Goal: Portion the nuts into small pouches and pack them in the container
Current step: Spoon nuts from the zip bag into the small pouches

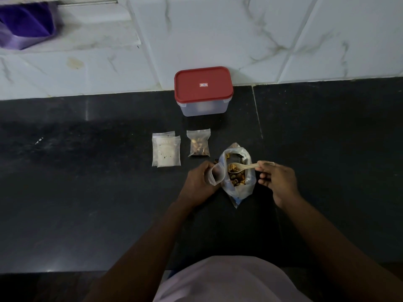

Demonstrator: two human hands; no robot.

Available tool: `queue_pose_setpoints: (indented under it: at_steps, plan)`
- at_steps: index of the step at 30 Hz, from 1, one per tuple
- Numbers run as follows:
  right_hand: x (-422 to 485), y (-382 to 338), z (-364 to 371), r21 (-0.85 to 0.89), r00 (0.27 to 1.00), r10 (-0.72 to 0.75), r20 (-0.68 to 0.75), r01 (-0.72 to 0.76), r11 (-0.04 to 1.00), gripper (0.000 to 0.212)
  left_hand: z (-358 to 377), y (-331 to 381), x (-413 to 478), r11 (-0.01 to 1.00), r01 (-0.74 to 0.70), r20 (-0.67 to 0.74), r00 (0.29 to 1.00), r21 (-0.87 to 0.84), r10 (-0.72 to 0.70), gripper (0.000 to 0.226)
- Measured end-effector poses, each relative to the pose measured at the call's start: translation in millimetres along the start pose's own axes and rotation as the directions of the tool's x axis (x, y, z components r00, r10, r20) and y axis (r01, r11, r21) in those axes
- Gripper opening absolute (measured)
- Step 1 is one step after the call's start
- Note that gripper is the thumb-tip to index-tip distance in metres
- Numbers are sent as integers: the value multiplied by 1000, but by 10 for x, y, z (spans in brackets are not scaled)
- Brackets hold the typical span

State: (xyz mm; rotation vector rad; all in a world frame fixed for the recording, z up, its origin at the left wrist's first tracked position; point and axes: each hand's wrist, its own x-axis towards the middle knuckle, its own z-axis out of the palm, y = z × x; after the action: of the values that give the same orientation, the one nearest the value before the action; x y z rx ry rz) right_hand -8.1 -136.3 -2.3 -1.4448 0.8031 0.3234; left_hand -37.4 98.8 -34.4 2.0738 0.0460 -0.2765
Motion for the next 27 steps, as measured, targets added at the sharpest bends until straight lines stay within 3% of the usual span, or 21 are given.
queue_pose_setpoints:
  at_steps: [6,14,22,25,27]
  plan:
    - [-88,-182,-74,96,996,-43,78,36,995,14,-50,116,-8,998,-5,-57,998,-62,2,36]
    - [-267,-315,34,201,964,-174,202,133,970,12,-30,229,98,999,-23,-46,999,-44,20,51]
    - [-330,-260,117,29,909,-306,282,311,950,8,-1,260,109,997,-60,-33,998,-41,59,52]
    - [-375,-244,145,-85,848,-395,354,449,889,16,12,251,106,997,-58,-33,998,-56,56,48]
    - [-388,-235,147,-183,773,-473,422,584,791,20,16,261,96,996,-71,-41,997,-56,69,44]
